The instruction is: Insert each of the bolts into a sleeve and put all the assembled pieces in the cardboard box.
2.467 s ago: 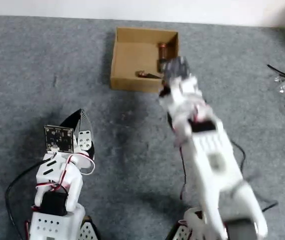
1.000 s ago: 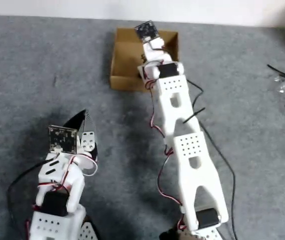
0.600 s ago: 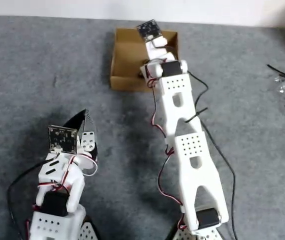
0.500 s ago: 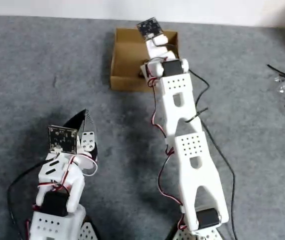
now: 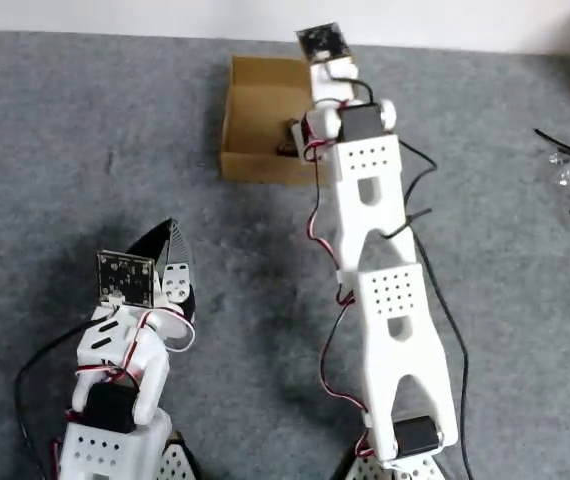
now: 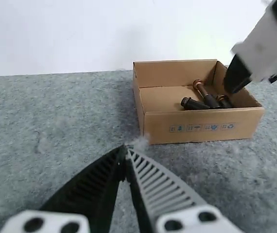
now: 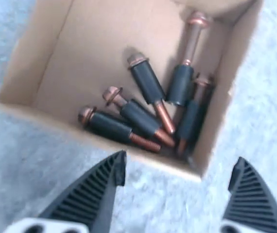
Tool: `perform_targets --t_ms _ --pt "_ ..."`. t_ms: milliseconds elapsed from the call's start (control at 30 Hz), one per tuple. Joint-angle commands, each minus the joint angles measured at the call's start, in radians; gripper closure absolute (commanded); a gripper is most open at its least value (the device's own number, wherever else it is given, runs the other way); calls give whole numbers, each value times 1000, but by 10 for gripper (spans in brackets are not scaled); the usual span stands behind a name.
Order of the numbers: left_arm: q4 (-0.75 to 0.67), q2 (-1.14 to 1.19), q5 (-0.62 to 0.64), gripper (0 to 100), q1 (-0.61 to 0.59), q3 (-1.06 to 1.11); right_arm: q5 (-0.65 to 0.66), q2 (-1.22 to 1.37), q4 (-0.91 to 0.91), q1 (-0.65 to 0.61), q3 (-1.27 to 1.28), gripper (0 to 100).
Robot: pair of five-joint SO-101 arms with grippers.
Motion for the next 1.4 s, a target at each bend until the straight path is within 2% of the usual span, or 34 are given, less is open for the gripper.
perform_targets --t_ms 0,200,600,1033,1367 --pt "0 -8 -5 989 12 19 -26 -143 71 -4 -131 699" --pt "2 -8 -5 989 10 19 -91 -282 82 1 -128 699" --pt "2 -8 -5 989 8 19 -91 -588 84 50 -111 699" --pt "0 -8 -5 989 8 19 -97 -1006 82 -2 340 699" --pt "2 -8 -5 989 8 19 -92 -1372 77 -10 811 699"
